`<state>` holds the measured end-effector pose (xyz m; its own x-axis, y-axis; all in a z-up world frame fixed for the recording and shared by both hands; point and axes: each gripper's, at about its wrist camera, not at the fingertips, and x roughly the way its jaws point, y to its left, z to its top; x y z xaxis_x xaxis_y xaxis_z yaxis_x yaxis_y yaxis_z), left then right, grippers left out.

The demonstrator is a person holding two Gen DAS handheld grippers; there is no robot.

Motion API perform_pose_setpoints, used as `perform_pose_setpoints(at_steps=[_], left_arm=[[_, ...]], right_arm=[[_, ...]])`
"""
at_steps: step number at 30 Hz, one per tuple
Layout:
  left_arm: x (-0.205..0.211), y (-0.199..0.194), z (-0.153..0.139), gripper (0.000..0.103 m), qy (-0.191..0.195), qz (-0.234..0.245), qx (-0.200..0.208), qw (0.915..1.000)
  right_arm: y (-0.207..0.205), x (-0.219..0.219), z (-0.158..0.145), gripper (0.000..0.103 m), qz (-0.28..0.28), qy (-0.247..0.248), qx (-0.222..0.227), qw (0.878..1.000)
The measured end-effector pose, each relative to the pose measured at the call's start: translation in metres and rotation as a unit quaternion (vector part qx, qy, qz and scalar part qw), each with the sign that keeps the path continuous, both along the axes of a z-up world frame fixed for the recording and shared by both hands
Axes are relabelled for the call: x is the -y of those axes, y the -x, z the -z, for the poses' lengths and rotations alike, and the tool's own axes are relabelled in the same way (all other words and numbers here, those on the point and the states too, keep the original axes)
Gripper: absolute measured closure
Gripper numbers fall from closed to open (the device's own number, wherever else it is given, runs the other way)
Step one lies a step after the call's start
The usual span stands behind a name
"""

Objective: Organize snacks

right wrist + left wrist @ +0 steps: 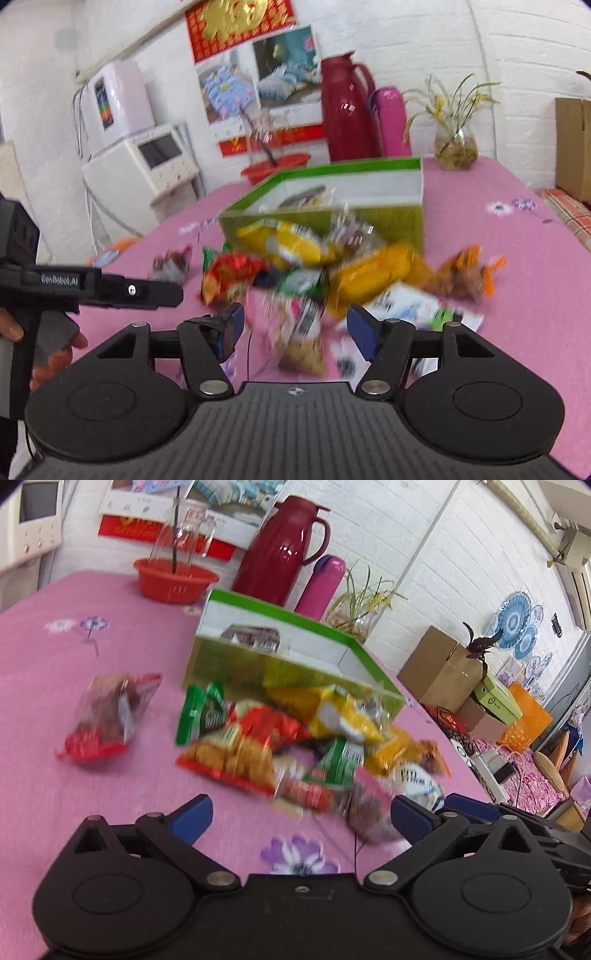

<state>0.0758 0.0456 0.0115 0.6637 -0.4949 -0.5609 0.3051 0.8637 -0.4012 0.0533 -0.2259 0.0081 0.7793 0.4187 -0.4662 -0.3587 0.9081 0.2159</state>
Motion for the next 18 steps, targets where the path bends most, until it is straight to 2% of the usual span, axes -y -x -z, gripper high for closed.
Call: perform_pose_setpoints(at_steps=[3, 9, 13, 14, 15, 16, 18], left_arm=[[-0.005, 0.005, 0.006, 0.0, -0.003, -0.01, -0.003, 0.9999], [-0.011, 0.001, 0.001, 0.0, -0.014, -0.024, 0.013, 0.9995], [-0.008, -0.006, -0.001, 0.0, -0.022, -0.022, 0.017, 0.9994], [-0.007, -0.006, -0.001, 0.0, -0.019, -0.017, 0.017, 0.9995], [-0.005, -0.007, 0.0, 0.0, -0.014, -0.01, 0.016, 0.9997], [-0.003, -0.007, 0.001, 0.0, -0.011, -0.003, 0.016, 0.9998], [0.002, -0.007, 0.002, 0.0, -0.007, 0.011, 0.014, 0.9998]], right_arm=[[0.001, -0.015, 0.008, 0.002, -0.013, 0.032, -0.004, 0.999], [-0.014, -0.042, 0.013, 0.002, -0.021, 0.111, 0.026, 0.993], [-0.028, -0.047, 0.019, 0.003, -0.015, 0.134, 0.021, 0.991], [-0.031, -0.046, 0.02, 0.01, -0.017, 0.131, 0.017, 0.991], [-0.032, -0.045, 0.022, 0.023, -0.016, 0.127, 0.012, 0.992], [-0.031, -0.042, 0.022, 0.024, -0.017, 0.12, 0.013, 0.993], [-0.029, -0.038, 0.021, 0.032, -0.022, 0.114, 0.013, 0.993]])
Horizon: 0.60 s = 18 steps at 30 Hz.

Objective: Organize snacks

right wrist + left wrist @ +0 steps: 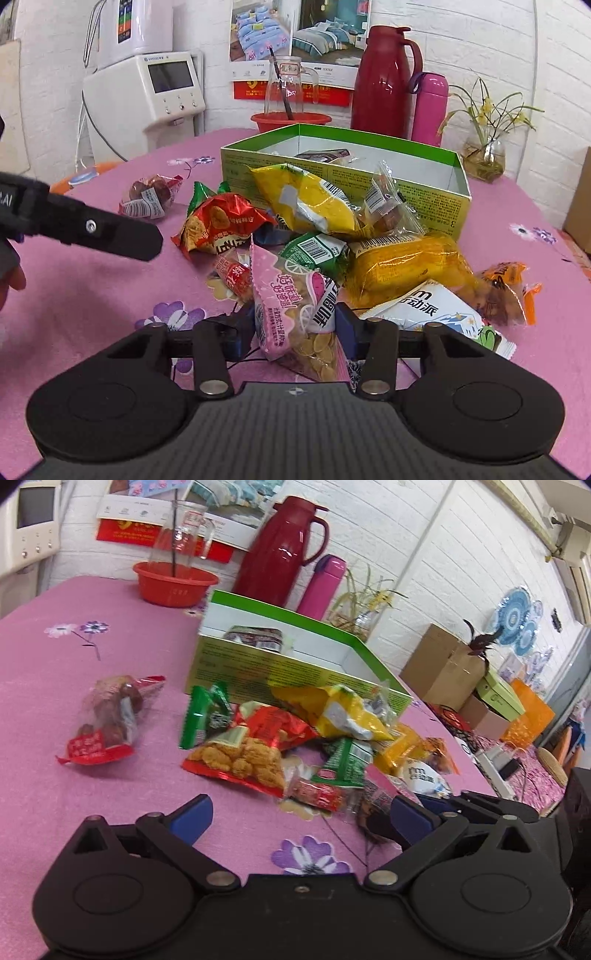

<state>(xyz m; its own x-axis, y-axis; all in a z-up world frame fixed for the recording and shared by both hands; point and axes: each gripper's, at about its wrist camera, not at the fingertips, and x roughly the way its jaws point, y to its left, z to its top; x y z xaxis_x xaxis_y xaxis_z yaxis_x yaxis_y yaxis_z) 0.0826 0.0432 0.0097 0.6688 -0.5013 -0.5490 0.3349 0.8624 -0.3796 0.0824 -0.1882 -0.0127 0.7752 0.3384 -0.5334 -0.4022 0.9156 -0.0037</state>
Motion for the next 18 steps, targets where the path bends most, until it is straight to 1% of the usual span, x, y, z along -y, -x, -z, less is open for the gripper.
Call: perform_pose_setpoints(at_steps=[4, 6, 10, 14, 16, 18], left_arm=[[0.016, -0.006, 0.002, 0.0, 0.0, 0.031, -0.007, 0.9995], [0.025, -0.008, 0.002, 0.0, -0.004, 0.038, -0.003, 0.9993], [0.049, -0.018, 0.0, 0.0, -0.04, 0.047, 0.023, 0.9978], [0.074, -0.032, 0.005, 0.0, -0.089, 0.064, 0.043, 0.993], [0.083, -0.04, 0.012, 0.0, -0.11, 0.074, 0.038, 0.9904], [0.085, -0.046, 0.021, 0.001, -0.117, 0.084, 0.026, 0.9892]], right_arm=[[0.013, 0.013, 0.0, 0.033, 0.004, -0.005, -0.004, 1.0], [0.02, 0.022, -0.001, 0.033, 0.012, -0.009, -0.008, 1.0], [0.031, 0.038, -0.001, 0.032, 0.026, -0.026, -0.018, 0.999], [0.036, 0.043, 0.0, 0.032, 0.033, -0.042, -0.023, 0.998], [0.037, 0.043, 0.001, 0.032, 0.032, -0.04, -0.02, 0.998], [0.036, 0.043, 0.001, 0.032, 0.031, -0.041, -0.019, 0.999]])
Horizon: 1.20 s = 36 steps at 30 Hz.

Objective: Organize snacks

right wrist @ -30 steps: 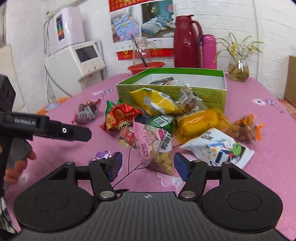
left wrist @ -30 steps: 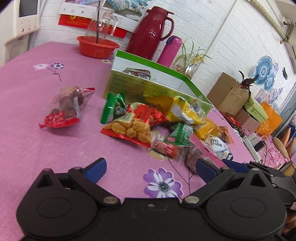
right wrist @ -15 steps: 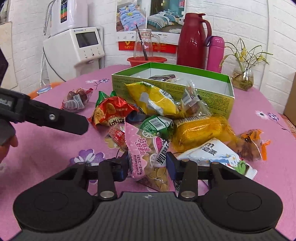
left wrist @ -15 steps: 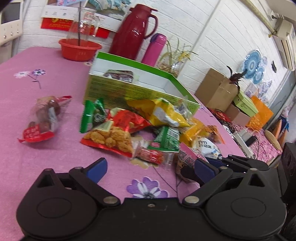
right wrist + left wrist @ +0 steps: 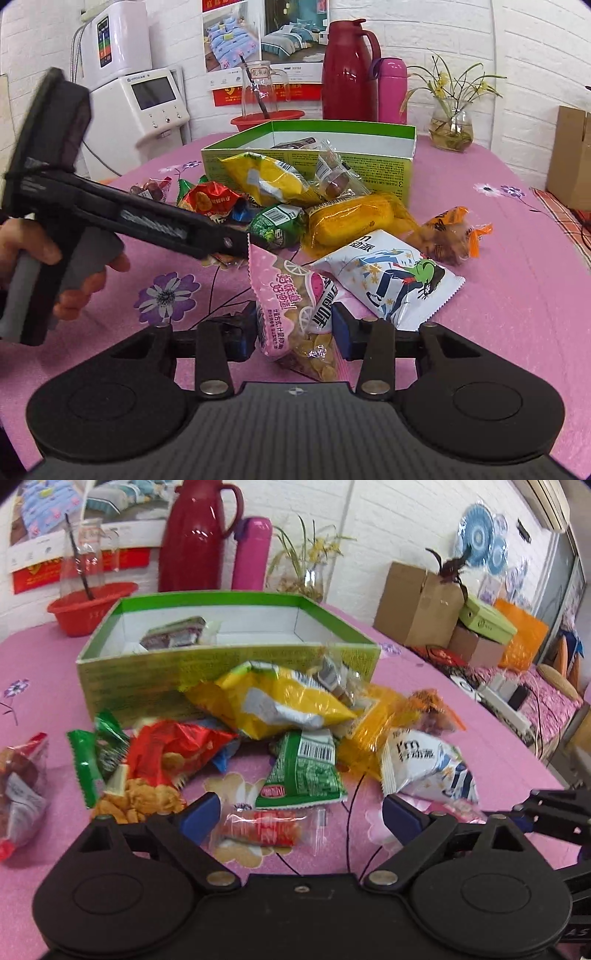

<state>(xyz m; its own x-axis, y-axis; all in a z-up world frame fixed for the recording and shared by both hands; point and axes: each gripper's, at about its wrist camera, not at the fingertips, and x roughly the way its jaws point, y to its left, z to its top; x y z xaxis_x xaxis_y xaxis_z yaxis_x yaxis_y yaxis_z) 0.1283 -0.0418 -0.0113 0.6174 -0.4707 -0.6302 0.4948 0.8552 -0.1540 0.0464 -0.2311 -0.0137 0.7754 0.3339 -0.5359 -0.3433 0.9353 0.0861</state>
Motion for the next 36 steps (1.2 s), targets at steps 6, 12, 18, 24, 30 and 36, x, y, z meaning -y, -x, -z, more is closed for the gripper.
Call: perform_pose_setpoints(at_steps=[6, 12, 18, 24, 30, 36], left_arm=[[-0.005, 0.009, 0.007, 0.045, -0.016, 0.019, 0.001, 0.9997], [-0.003, 0.009, 0.008, 0.024, 0.001, 0.01, -0.003, 0.9999], [-0.003, 0.009, 0.006, 0.066, 0.004, 0.014, 0.0, 0.9999], [-0.019, 0.021, 0.003, 0.067, 0.026, 0.007, -0.007, 0.9996], [-0.039, 0.033, -0.031, 0.068, 0.078, 0.002, 0.015, 0.9969], [-0.062, 0.009, -0.075, 0.066, 0.129, -0.039, 0.051, 0.9895]], right_arm=[[-0.002, 0.003, 0.0, 0.031, -0.001, -0.007, -0.002, 1.0], [-0.001, 0.001, 0.001, 0.03, 0.001, -0.003, 0.002, 1.0], [-0.001, 0.001, 0.0, 0.034, 0.001, -0.002, 0.003, 1.0], [0.008, 0.003, -0.013, 0.036, -0.02, -0.031, 0.01, 0.999], [-0.002, 0.005, -0.042, 0.036, -0.023, -0.049, 0.044, 0.998], [-0.042, 0.006, -0.068, 0.036, -0.005, -0.065, 0.083, 0.994]])
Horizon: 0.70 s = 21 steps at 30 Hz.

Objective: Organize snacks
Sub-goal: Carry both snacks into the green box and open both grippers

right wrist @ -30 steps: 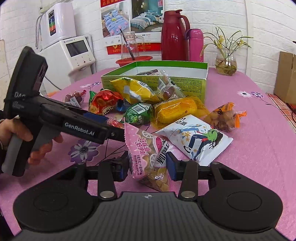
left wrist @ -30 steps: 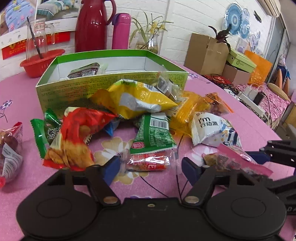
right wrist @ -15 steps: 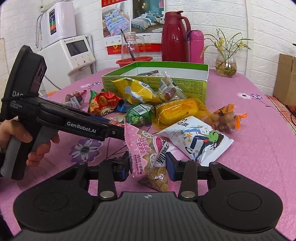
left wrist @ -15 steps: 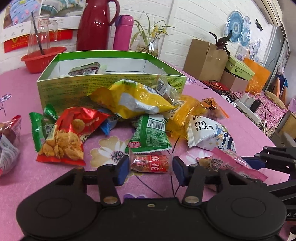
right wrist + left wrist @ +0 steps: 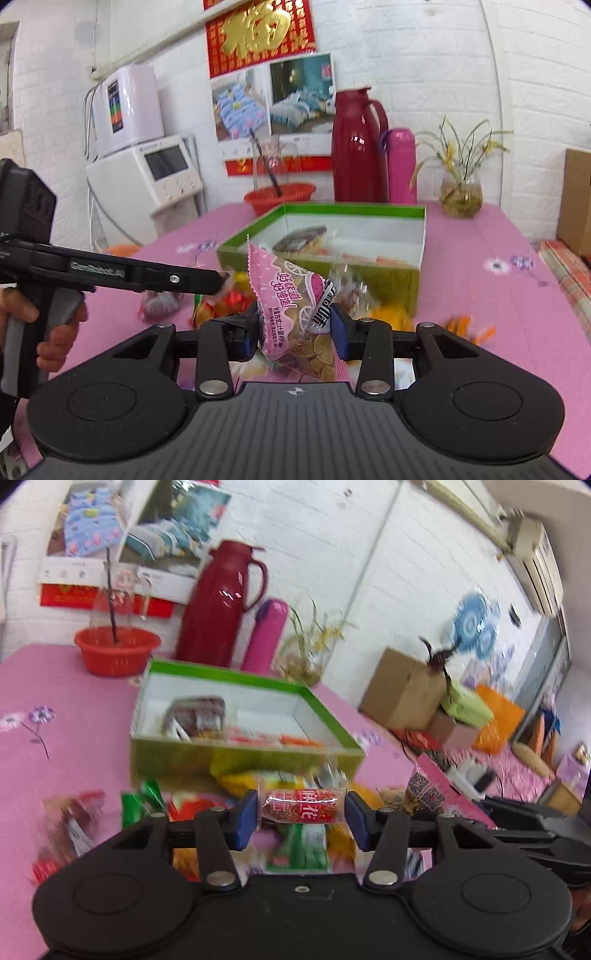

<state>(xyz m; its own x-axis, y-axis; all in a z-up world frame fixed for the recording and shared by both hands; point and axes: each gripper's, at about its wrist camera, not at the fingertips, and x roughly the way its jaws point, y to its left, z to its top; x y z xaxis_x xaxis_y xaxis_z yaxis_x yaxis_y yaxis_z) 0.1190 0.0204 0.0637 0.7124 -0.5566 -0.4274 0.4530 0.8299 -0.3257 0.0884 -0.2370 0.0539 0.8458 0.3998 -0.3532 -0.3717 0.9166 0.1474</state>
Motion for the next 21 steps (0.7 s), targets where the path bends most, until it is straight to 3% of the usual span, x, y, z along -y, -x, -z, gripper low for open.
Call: perform_pose_setpoints(at_steps=[5, 18, 20, 21], left_arm=[[-0.004, -0.033, -0.017, 0.066, 0.007, -0.035, 0.005, 0.9994], [0.001, -0.114, 0.003, 0.062, -0.021, -0.071, -0.023, 0.997], [0.003, -0.12, 0.01, 0.054, -0.026, -0.068, -0.026, 0.997], [0.004, -0.122, 0.013, 0.026, -0.029, -0.066, -0.026, 0.997]], right_arm=[[-0.045, 0.0, -0.008, 0.036, 0.018, -0.036, -0.007, 0.999], [-0.13, -0.012, 0.01, 0.034, 0.056, 0.002, -0.016, 0.998], [-0.14, -0.017, 0.019, 0.027, 0.05, 0.022, -0.018, 0.998], [-0.144, -0.019, 0.022, 0.023, 0.05, 0.036, -0.018, 0.998]])
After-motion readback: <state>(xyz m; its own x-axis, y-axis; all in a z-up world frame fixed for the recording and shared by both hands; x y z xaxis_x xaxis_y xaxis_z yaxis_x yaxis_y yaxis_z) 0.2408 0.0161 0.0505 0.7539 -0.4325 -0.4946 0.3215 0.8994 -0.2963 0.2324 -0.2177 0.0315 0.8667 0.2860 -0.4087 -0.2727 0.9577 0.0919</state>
